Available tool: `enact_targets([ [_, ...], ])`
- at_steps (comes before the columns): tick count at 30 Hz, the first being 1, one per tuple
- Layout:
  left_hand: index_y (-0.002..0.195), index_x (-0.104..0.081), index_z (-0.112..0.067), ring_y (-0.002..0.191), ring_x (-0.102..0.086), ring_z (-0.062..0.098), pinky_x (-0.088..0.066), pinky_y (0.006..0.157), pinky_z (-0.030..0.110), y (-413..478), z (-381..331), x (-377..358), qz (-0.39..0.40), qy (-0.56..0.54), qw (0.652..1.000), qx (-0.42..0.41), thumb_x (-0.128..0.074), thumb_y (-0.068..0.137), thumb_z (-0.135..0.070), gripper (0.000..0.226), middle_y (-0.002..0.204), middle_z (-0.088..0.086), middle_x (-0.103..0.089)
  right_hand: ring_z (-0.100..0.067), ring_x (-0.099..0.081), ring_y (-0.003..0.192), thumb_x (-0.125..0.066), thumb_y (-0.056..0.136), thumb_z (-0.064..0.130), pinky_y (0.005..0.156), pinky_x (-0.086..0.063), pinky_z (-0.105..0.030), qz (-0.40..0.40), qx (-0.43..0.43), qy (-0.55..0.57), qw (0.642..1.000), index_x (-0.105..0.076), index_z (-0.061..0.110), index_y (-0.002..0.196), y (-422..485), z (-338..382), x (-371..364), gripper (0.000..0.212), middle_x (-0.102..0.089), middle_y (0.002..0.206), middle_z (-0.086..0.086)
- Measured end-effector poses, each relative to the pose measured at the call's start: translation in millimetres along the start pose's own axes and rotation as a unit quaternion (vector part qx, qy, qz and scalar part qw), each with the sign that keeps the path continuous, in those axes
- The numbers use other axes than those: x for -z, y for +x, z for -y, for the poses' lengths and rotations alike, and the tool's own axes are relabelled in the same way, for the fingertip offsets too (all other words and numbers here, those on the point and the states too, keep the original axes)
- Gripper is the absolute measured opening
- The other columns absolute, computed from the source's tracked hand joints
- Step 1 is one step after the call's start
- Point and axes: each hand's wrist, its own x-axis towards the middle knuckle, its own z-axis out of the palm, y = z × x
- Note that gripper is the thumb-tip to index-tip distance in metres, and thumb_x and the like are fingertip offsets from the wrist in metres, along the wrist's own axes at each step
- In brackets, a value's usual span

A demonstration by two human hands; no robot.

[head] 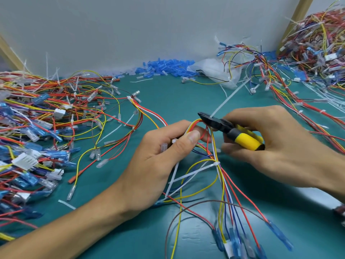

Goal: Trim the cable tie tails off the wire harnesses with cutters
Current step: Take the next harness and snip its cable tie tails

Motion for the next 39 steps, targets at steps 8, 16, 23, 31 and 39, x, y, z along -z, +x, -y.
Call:
enact_targets([
  [8,0.109,-0.069,-0.007,0.072,-0.053,-0.004,-0.039,0.071,0.007,-0.5,-1.2,-1.5,0.001,-0.011,1.000,-0.007,-0.044,0.108,-0.019,0.028,0.076,-0.026,-0.057,-0.021,-0.061,0.045,-0.077,0.068,0.030,0.045,-0.046,-0.028,0.124,-0.102,0.220,0.962,-0.081,0.014,0.088,-1.1,-1.0,9.4,0.026,-0.061,0.054,-0.010],
  [16,0.108,-0.068,-0.004,0.076,-0.060,-0.007,-0.041,0.073,0.003,0.0,-0.6,-1.3,-0.003,-0.023,1.000,-0.006,-0.043,0.107,-0.015,0.027,0.080,-0.028,-0.063,-0.031,-0.070,0.057,-0.080,0.072,0.036,0.052,-0.054,-0.032,0.184,-0.132,0.327,0.918,-0.081,0.013,0.097,4.1,-3.9,8.1,0.034,-0.070,0.068,-0.016],
  [23,0.108,-0.067,-0.007,0.077,-0.059,-0.011,-0.040,0.074,0.001,0.6,-0.7,-2.0,0.011,-0.013,1.000,-0.014,-0.042,0.108,-0.012,0.026,0.078,-0.032,-0.062,-0.037,-0.054,0.066,-0.063,0.082,0.042,0.062,-0.055,-0.055,0.025,-0.032,-0.005,0.999,-0.070,0.016,0.091,-3.6,0.2,2.0,0.029,-0.060,0.069,-0.011],
  [31,0.105,-0.072,-0.014,0.071,-0.049,-0.003,-0.039,0.068,0.009,-1.0,-1.0,-1.6,-0.001,-0.016,1.000,-0.005,-0.047,0.107,-0.024,0.027,0.075,-0.023,-0.055,-0.014,-0.035,0.051,-0.069,0.069,0.033,0.050,-0.032,-0.045,0.068,-0.074,0.064,0.993,-0.073,0.014,0.087,-5.3,9.7,8.5,0.026,-0.049,0.060,-0.012],
  [39,0.105,-0.072,-0.013,0.067,-0.026,0.032,-0.022,0.057,0.048,-3.5,0.5,0.7,-0.017,-0.031,0.999,0.019,-0.052,0.104,-0.036,0.031,0.075,0.015,-0.030,-0.027,-0.042,0.057,-0.068,0.079,0.031,0.049,-0.037,-0.039,0.001,-0.024,0.035,0.999,-0.069,0.014,0.081,-5.4,5.0,-2.2,0.018,-0.050,0.060,-0.008],
])
